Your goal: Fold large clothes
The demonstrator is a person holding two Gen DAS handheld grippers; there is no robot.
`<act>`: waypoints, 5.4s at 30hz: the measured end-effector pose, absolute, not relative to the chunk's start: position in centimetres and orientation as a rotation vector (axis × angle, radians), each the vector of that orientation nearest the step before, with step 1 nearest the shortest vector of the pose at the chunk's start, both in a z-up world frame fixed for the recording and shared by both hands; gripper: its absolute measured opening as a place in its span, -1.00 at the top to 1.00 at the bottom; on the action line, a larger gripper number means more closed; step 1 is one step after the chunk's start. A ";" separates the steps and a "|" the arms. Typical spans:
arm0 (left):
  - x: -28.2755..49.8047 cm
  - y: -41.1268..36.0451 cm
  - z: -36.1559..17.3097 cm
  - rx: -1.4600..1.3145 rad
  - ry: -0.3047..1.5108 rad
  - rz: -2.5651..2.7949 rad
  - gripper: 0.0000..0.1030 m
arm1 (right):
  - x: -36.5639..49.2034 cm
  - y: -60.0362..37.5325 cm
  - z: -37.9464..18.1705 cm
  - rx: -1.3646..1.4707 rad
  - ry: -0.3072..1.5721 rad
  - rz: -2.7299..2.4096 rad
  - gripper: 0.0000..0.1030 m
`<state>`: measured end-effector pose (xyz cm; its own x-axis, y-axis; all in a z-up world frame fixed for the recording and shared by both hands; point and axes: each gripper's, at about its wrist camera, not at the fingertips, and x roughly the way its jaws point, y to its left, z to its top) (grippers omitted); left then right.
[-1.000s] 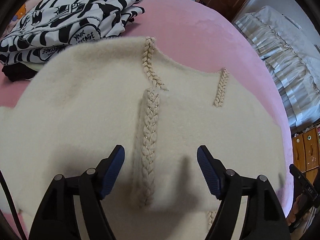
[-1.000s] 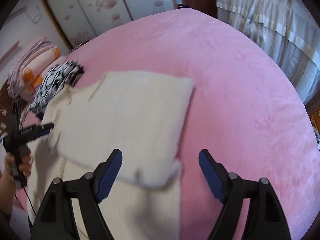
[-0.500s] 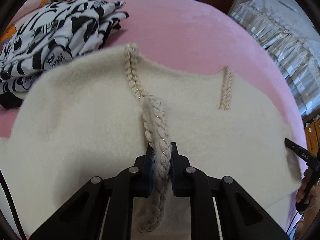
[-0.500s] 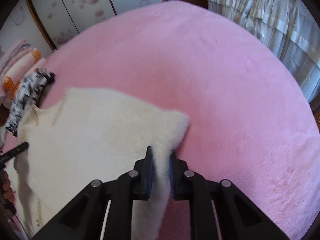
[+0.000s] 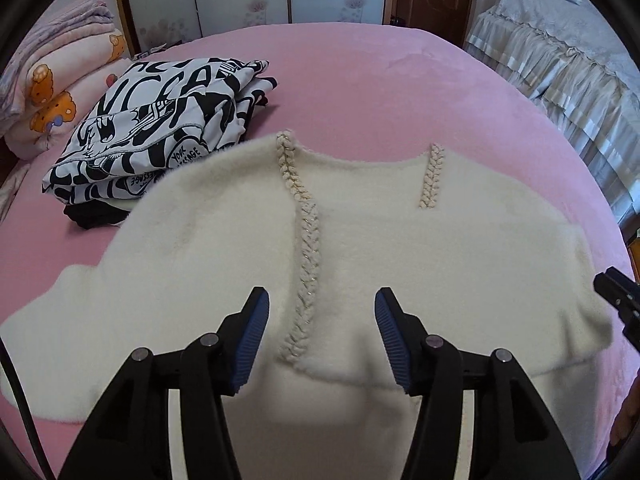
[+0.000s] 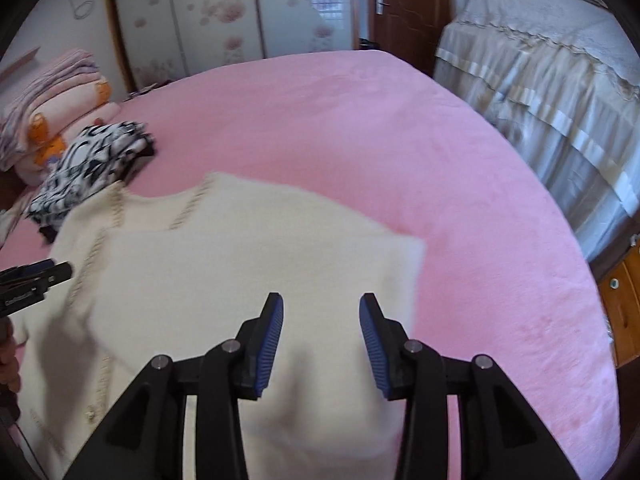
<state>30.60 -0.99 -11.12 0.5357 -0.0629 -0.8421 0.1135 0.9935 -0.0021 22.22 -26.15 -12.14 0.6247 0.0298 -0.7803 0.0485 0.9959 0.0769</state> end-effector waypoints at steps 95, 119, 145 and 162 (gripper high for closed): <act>8.3 26.5 -7.7 -0.380 1.003 0.213 -0.36 | 7.3 4.7 -3.7 -0.190 0.836 0.171 0.06; 12.4 50.7 -19.9 -1.026 0.818 0.484 -0.36 | 16.0 15.9 -13.8 -0.268 1.013 0.277 0.06; 22.6 16.1 -8.7 -0.330 0.979 -0.119 0.69 | 16.0 -3.0 -11.6 0.075 0.996 0.064 0.06; 18.3 14.2 -10.5 -0.219 1.111 -0.069 -0.45 | 14.8 -7.9 -13.5 0.198 1.046 0.083 0.06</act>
